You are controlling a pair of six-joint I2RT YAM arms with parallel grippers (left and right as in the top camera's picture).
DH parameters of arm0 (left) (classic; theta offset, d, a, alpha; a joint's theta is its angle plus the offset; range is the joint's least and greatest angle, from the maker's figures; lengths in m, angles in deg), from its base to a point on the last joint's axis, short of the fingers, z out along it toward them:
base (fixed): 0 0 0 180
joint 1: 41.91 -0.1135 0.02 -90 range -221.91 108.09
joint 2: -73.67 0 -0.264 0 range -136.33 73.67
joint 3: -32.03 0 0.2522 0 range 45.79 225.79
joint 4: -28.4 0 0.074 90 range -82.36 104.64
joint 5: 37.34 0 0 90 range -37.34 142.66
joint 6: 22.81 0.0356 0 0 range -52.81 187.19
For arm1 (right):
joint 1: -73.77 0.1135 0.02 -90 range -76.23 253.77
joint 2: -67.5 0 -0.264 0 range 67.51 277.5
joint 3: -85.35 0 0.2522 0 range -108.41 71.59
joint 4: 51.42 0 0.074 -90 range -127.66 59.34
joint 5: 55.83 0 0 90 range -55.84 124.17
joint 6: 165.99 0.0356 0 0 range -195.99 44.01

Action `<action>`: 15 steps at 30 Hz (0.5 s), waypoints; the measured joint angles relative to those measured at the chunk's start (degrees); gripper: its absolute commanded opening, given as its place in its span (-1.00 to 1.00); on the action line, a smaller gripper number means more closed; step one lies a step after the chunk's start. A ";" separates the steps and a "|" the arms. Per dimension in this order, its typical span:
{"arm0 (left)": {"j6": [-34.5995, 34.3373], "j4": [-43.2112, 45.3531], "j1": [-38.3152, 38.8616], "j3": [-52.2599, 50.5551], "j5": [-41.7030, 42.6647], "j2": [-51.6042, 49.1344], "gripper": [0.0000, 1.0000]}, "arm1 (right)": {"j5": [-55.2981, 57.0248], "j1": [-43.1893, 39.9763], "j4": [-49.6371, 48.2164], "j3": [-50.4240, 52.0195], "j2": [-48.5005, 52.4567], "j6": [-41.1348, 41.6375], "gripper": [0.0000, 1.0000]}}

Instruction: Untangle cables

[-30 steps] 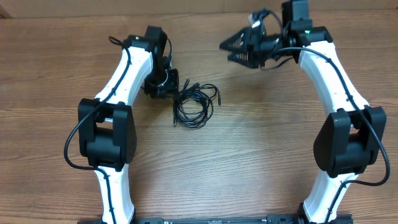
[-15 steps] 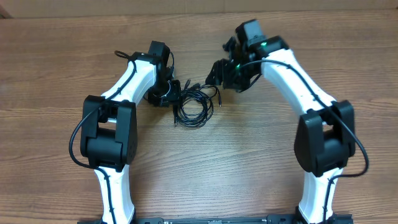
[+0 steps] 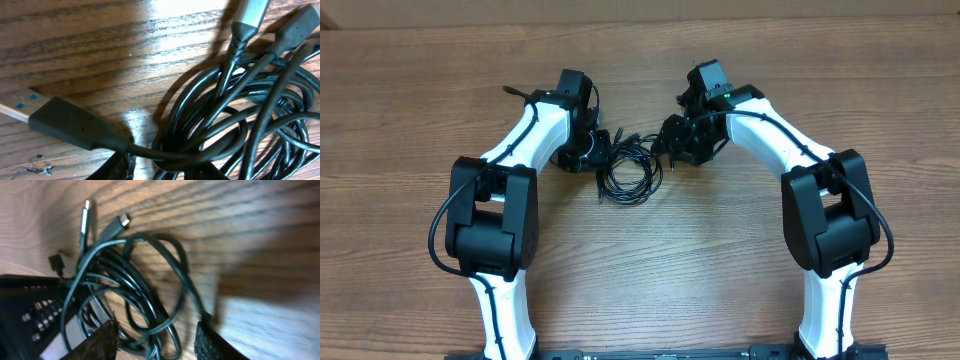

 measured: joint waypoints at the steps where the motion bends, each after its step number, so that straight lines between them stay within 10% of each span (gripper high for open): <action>1: -0.02 -0.02 0.00 -0.02 0.00 0.00 -0.49 | -1.25 0.00 -1.99 1.09 0.00 0.55 -0.08; 15: 0.00 -0.61 0.00 -0.70 0.22 0.09 -0.68 | -10.23 -0.46 -27.98 12.92 0.00 9.03 -0.28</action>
